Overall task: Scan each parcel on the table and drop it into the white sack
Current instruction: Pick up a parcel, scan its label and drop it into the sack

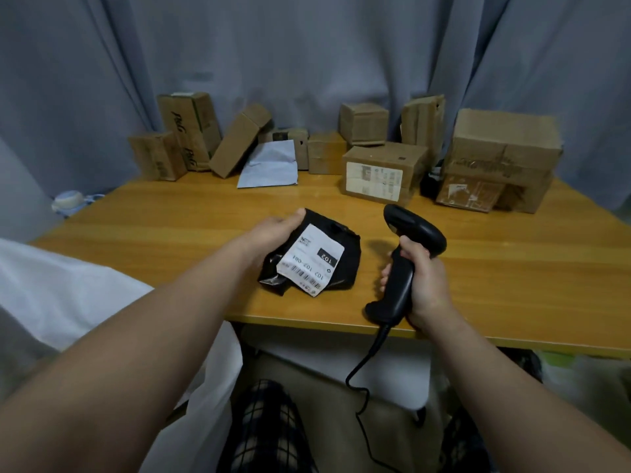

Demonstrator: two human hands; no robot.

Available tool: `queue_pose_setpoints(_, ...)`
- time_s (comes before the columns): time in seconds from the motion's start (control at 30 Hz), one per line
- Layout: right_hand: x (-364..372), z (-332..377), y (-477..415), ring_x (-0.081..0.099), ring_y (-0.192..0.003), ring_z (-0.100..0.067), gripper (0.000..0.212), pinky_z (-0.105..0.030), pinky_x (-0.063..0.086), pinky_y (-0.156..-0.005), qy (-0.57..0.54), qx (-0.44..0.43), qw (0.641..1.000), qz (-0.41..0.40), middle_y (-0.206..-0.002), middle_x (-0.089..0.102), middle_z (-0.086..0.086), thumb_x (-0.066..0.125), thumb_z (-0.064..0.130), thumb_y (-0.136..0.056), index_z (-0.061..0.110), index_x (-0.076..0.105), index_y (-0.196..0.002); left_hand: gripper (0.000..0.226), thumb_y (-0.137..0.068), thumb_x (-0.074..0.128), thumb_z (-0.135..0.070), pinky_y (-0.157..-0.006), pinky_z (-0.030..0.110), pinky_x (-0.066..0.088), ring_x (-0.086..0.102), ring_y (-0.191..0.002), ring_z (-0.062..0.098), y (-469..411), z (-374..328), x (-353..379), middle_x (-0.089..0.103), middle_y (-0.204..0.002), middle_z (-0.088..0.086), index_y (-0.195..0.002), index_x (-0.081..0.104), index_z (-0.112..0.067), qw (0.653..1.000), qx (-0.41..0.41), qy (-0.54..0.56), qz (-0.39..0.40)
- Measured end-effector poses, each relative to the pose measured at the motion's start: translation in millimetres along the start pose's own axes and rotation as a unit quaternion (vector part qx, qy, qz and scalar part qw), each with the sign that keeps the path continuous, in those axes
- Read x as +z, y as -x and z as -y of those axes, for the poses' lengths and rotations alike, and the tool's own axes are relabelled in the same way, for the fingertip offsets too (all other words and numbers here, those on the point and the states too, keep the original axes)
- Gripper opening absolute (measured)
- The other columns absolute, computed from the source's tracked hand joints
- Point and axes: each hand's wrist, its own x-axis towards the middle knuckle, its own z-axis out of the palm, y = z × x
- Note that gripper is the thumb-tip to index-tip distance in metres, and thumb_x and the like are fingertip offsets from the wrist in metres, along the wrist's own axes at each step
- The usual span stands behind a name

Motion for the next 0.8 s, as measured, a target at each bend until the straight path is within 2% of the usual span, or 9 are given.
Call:
queue_pose_setpoints(0.07,0.6,-0.1,-1.0,0.052,-0.043,-0.022,0.029,-0.029,0.048,-0.047,-0.004,0.005,1.0,0.005,-0.055,0.054,-0.01,0.059,0.029,-0.093,0.002,0.058,-0.081,0.089,-0.074,0.075,-0.055,-0.098,0.044,0.047,0.062,-0.108,0.027,0.1,5.7,-9.5,0.064,-0.117,0.008,-0.145,0.035,-0.022,0.996,-0.015,-0.076,0.051)
queue_pose_setpoints(0.17,1.9,-0.3,-2.3,0.052,-0.044,-0.022,0.029,-0.029,0.048,-0.046,-0.006,0.01,1.0,0.006,-0.056,0.054,-0.011,0.059,0.03,-0.093,0.003,0.057,-0.083,0.101,-0.074,0.081,-0.023,-0.111,0.047,0.034,0.047,-0.127,0.031,-2.8,10.2,-18.8,0.042,-0.146,0.012,-0.152,0.017,-0.031,0.985,0.008,-0.151,0.077)
queue_pose_setpoints(0.27,2.6,0.0,-2.1,0.052,-0.044,-0.022,0.03,-0.029,0.048,-0.047,-0.005,0.008,1.0,0.005,-0.057,0.053,-0.012,0.059,0.031,-0.093,0.003,0.058,-0.081,0.084,-0.083,0.071,-0.004,-0.094,0.041,0.05,0.061,-0.104,0.023,0.8,0.6,-19.4,0.058,-0.119,0.005,-0.149,0.027,-0.032,0.982,0.076,-0.147,0.092)
queue_pose_setpoints(0.33,1.3,0.1,-0.3,0.052,-0.045,-0.023,0.03,-0.029,0.048,-0.047,-0.004,0.003,1.0,0.006,-0.058,0.053,-0.012,0.058,0.03,-0.094,0.003,0.058,-0.081,0.074,-0.089,0.06,0.0,-0.084,0.033,0.052,0.058,-0.106,0.018,4.2,-9.9,-16.1,0.055,-0.118,-0.001,-0.147,0.03,-0.035,0.964,0.14,-0.202,0.097)
queue_pose_setpoints(0.4,0.2,0.5,2.4,0.052,-0.046,-0.023,0.028,-0.028,0.048,-0.047,-0.008,-0.004,1.0,0.007,-0.058,0.052,-0.012,0.058,0.028,-0.094,0.003,0.057,-0.081,0.072,-0.092,0.051,0.003,-0.089,0.031,0.046,0.05,-0.117,0.018,4.4,-21.4,-13.0,0.049,-0.132,-0.001,-0.148,0.028,-0.035,0.916,0.244,-0.31,0.077)
queue_pose_setpoints(0.5,2.0,1.0,6.9,0.053,-0.049,-0.021,0.025,-0.03,0.047,-0.052,-0.016,-0.031,0.999,-0.011,-0.056,0.054,-0.009,0.058,0.023,-0.094,0.007,0.06,-0.075,0.066,-0.092,0.054,-0.007,-0.085,0.031,0.039,0.051,-0.106,0.022,3.6,-38.9,-6.7,0.057,-0.119,0.002,-0.147,0.03,-0.035,0.848,0.352,-0.395,-0.03)
queue_pose_setpoints(0.6,9.9,5.2,10.1,0.062,-0.066,-0.014,0.016,-0.029,0.049,-0.069,0.007,-0.093,0.995,-0.034,-0.066,0.062,-0.001,0.064,0.012,-0.09,0.014,0.064,-0.074,0.041,-0.091,0.061,-0.031,-0.091,0.036,0.027,0.04,-0.105,0.02,5.9,-59.9,0.1,0.056,-0.103,-0.001,-0.131,0.049,-0.034,0.799,0.386,-0.446,-0.121)
queue_pose_setpoints(0.7,29.7,24.0,18.4,0.061,-0.083,-0.002,0.019,-0.021,0.047,-0.077,0.107,-0.157,0.981,-0.045,-0.087,0.061,0.002,0.071,0.008,-0.083,0.02,0.057,-0.083,0.02,-0.089,0.063,-0.039,-0.087,0.036,0.018,0.04,-0.102,0.018,12.0,-72.6,4.7,0.048,-0.086,-0.008,-0.108,0.061,-0.032,0.752,0.426,-0.482,-0.14)
queue_pose_setpoints(0.8,45.5,48.1,19.8,0.043,-0.124,-0.02,0.038,-0.036,0.036,-0.107,0.289,-0.221,0.928,-0.083,-0.125,0.046,-0.005,0.075,0.015,-0.078,0.034,0.044,-0.089,0.012,-0.089,0.062,-0.035,-0.097,0.04,0.019,0.043,-0.105,0.017,20.1,-74.7,6.7,0.052,-0.091,-0.008,-0.101,0.062,-0.03,0.716,0.466,-0.499,-0.145)
